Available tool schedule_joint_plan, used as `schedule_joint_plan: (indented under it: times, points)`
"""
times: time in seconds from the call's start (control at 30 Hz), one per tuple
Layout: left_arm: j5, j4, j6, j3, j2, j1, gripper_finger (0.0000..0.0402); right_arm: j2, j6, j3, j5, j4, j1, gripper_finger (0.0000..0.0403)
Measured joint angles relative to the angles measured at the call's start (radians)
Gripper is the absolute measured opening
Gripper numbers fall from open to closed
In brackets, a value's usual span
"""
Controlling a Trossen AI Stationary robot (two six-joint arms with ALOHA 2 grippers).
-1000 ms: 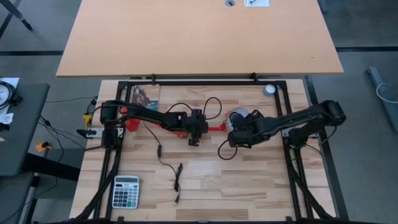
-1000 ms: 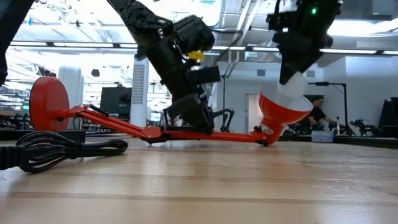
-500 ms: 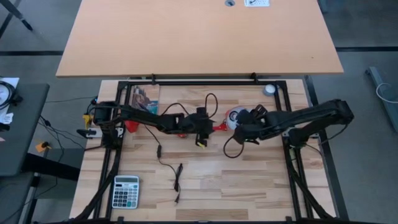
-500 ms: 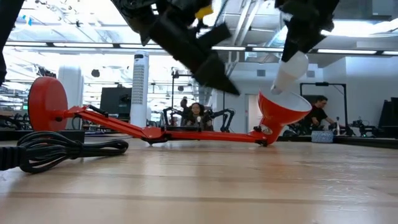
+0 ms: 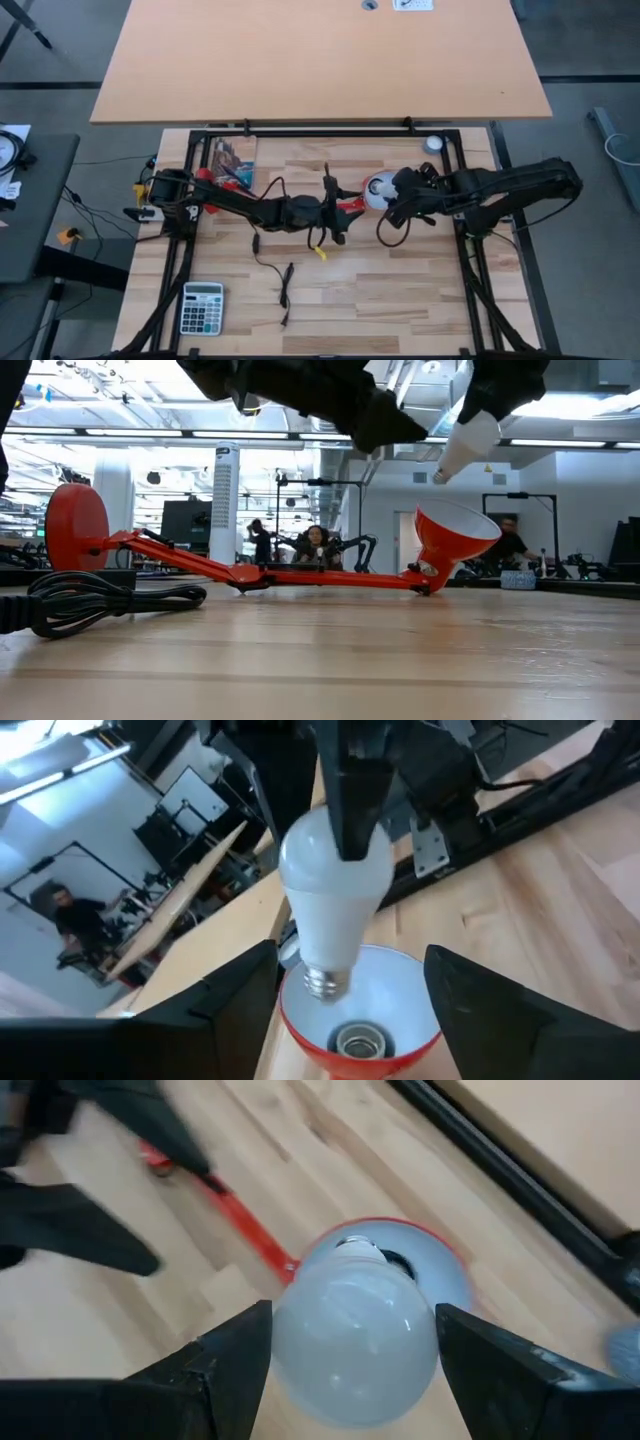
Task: Screw lightbulb
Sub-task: Insert the lightbulb in the lamp
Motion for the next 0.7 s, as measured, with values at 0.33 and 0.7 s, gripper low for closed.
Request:
schedule_joint_plan:
  times: [0.33, 0.7]
  points:
    - [0.003, -0.070, 0.031, 0.000, 0.001, 0.022, 0.0256, 0.000, -0.041, 0.000, -0.058, 0.103, 0.003, 0.0276]
    - [0.000, -0.090, -0.004, 0.000, 0.001, 0.033, 0.0257, 0.002, -0.055, 0.000, -0.079, 0.174, 0.004, 0.0276]
